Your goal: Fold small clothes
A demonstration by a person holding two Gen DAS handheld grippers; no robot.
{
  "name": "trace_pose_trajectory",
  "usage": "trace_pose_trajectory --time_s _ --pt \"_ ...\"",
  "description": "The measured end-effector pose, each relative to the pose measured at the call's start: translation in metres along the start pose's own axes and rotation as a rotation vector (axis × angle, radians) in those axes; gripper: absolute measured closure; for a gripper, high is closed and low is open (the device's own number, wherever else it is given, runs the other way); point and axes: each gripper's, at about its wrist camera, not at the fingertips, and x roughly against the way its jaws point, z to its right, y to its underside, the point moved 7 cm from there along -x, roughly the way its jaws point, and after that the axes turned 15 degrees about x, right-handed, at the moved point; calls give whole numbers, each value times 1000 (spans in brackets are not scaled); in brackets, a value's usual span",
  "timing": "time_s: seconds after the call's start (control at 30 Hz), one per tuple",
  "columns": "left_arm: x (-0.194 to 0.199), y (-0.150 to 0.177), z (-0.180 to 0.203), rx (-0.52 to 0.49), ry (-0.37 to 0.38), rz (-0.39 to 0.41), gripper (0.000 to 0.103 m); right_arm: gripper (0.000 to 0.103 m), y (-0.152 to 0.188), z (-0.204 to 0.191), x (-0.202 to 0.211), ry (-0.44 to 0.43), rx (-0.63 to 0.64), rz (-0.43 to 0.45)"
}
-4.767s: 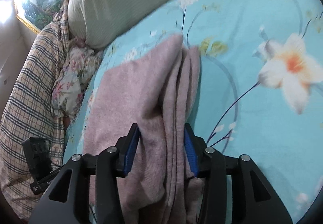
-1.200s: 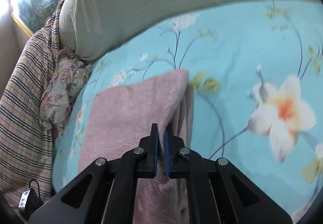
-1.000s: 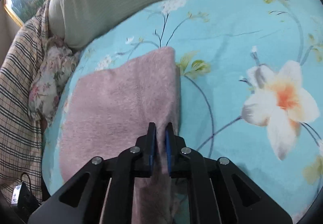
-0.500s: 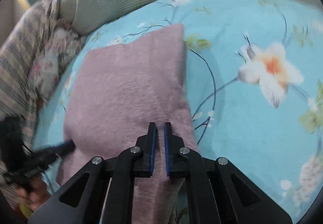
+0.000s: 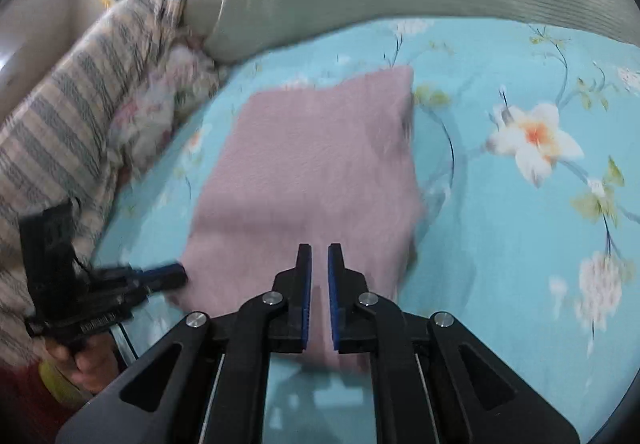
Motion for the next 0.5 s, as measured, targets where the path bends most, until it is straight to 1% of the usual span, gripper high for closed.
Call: trace_pose_trajectory --time_s 0.03,0.07,0.13,0.2,0.33,0.5 --pt "-5 8 -5 2 -19 -16 96 94 14 5 -10 52 8 -51" --pt "-10 13 -9 12 -27 -28 96 94 22 10 -17 72 1 -77" --pt "-14 15 -12 22 -28 -24 96 95 30 18 -22 58 -37 -57" --pt "-15 13 -10 11 -50 -24 96 95 30 22 -20 64 -74 -49" --pt "-16 14 -5 -5 -92 -14 96 95 31 19 -19 81 -80 -46" --pt "-17 15 -4 6 -109 -3 96 95 37 15 -13 83 -86 -42"
